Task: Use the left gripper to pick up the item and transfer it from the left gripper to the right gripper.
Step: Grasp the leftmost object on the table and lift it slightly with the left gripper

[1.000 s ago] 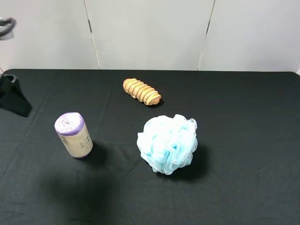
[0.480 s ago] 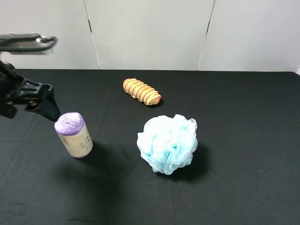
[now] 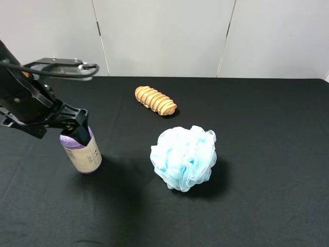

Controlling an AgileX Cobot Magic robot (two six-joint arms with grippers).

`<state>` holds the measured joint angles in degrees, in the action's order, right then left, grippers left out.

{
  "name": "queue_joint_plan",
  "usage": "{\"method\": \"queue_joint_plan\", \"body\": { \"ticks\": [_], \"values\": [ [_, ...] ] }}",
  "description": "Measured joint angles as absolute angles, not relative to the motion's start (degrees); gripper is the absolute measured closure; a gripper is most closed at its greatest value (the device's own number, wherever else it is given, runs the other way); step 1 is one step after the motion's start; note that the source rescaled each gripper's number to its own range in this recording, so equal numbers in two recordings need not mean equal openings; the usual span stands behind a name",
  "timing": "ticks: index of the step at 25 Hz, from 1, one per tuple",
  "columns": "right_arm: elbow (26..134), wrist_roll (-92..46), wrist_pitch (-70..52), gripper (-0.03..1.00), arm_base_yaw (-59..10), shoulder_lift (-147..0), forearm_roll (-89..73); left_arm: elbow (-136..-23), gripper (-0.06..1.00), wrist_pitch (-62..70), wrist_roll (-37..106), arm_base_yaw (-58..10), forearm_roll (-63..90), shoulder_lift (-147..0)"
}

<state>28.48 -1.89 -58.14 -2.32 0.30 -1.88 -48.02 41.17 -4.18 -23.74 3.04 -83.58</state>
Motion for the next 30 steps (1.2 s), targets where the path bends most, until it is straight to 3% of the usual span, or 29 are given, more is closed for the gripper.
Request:
{"method": "queue_joint_plan", "body": {
  "ticks": [13,24,27,30],
  "values": [
    [28.5,-1.9,-58.1,-0.03,-2.3,0.3,-1.9,-48.1,-0.06,35.9,-10.4,-29.0,-3.7,-91.7],
    [28.5,-1.9,-58.1,-0.03,-2.3,0.3,-1.9,-48.2,-0.06,33.5,-10.9,-29.6,-3.8,-94.1],
    [28.5,-1.9,-58.1,-0.03,-2.3,0.3,-1.9,-48.2,0.02,33.5,-11.0,-29.6,-3.8,-94.1],
    [28.5,-1.9,-58.1,-0.03,-2.3,0.3,-1.9,-48.2,0.32,33.5,-11.0,-29.6,-3.8,-94.1]
  ]
}}
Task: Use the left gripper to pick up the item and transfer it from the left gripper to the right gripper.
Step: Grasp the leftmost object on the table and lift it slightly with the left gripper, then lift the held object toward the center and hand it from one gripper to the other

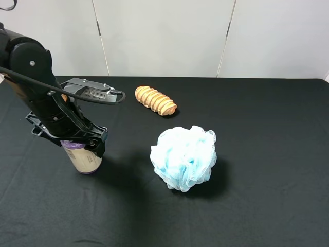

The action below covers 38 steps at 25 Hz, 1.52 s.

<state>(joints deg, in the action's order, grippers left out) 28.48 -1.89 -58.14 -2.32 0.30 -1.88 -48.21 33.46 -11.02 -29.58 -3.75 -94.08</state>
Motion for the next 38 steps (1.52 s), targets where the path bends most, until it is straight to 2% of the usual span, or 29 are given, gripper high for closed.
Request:
{"method": "queue_joint_plan", "body": {
  "ticks": [1,3,4,21,27,38],
  "values": [
    [28.5,-1.9,-58.1,-0.03,-2.3,0.3,-1.9,-48.2,0.45,33.5,-11.0,-29.6,-3.8,-94.1],
    [28.5,-1.9,-58.1,-0.03,-2.3,0.3,-1.9,-48.2,0.84,33.5,-11.0,-29.6,-3.9,-94.1],
    [28.5,-1.9,-58.1,-0.03,-2.3,0.3,-1.9,-48.2,0.94,33.5,-11.0,-29.6,-3.8,-94.1],
    [28.5,-1.9,-58.1,-0.03,-2.3,0.3,-1.9,-48.8,0.94,36.9,-11.0,-29.6,-3.8,-92.4],
    [28.5,-1.9,-58.1,-0.03,-2.3,0.3,-1.9,-52.7,0.94,43.8,-11.0,-29.6,-3.9,-88.8],
    [28.5,-1.9,-58.1,-0.03,-2.3,0.3,-1.9,-60.9,0.94,48.8,-11.0,-29.6,-0.4,-83.5]
  ]
}}
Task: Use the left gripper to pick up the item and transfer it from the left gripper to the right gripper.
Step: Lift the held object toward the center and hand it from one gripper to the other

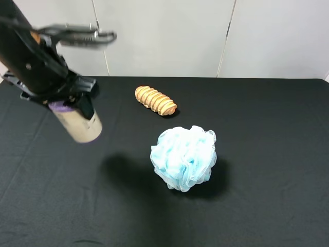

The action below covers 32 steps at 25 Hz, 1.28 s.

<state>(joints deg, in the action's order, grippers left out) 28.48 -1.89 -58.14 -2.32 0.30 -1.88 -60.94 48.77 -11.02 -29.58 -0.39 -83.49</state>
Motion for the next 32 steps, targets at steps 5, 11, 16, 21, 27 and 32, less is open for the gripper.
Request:
{"method": "queue_joint_plan", "body": {
  "ticks": [5,11,16,21,27,32],
  "values": [
    [28.5,-1.9,-58.1,-0.03,-2.3,0.3,-1.9,-64.3,0.94,47.8,-9.3,-29.6,7.1,-83.3],
    [28.5,-1.9,-58.1,-0.03,-2.3,0.3,-1.9,-64.6,0.94,44.1,-3.3,-29.6,19.2,-83.2],
    [28.5,-1.9,-58.1,-0.03,-2.3,0.3,-1.9,-64.6,0.94,41.4,0.7,-29.6,27.2,-83.2],
    [28.5,-1.9,-58.1,-0.03,-2.3,0.3,-1.9,-64.6,0.94,40.1,4.9,-29.6,34.7,-83.4],
    [28.5,-1.9,-58.1,-0.03,-2.3,0.3,-1.9,-64.6,0.94,39.4,10.2,-29.6,42.9,-85.4],
    [28.5,-1.9,-58.1,-0.03,-2.3,0.3,-1.9,-64.6,0.94,39.3,16.8,-29.6,51.7,-88.6]
  ]
}}
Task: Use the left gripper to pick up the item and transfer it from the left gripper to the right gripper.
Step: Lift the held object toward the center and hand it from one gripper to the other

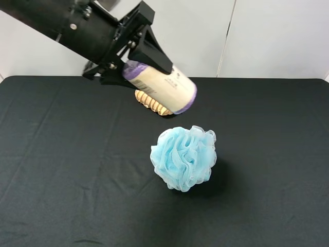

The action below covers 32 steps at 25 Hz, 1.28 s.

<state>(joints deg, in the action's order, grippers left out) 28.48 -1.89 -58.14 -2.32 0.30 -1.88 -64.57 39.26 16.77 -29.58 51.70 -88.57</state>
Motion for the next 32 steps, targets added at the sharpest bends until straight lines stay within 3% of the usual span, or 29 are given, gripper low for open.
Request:
{"method": "queue_joint_plan", "body": {
  "ticks": [8,16,23,32],
  "values": [
    [28.5,-1.9,-58.1,-0.03,-2.3,0.3,-1.9,-64.6,0.94,41.5,27.7,-29.6,64.4,-92.4],
    [28.5,-1.6,-58.1,-0.03,-2.3,0.3,-3.0,-64.6,0.94,44.5,30.4,-29.6,66.3,-92.5],
    [31.8,-9.5,-57.8,-0.03,-2.7,-10.9,-12.1,-64.6,0.94,47.9,31.7,-29.6,66.3,-92.5],
    [40.5,-20.3,-51.4,-0.03,-16.2,-24.1,-16.1,-64.6,0.94,49.6,32.9,-29.6,66.3,-92.5]
  ]
}}
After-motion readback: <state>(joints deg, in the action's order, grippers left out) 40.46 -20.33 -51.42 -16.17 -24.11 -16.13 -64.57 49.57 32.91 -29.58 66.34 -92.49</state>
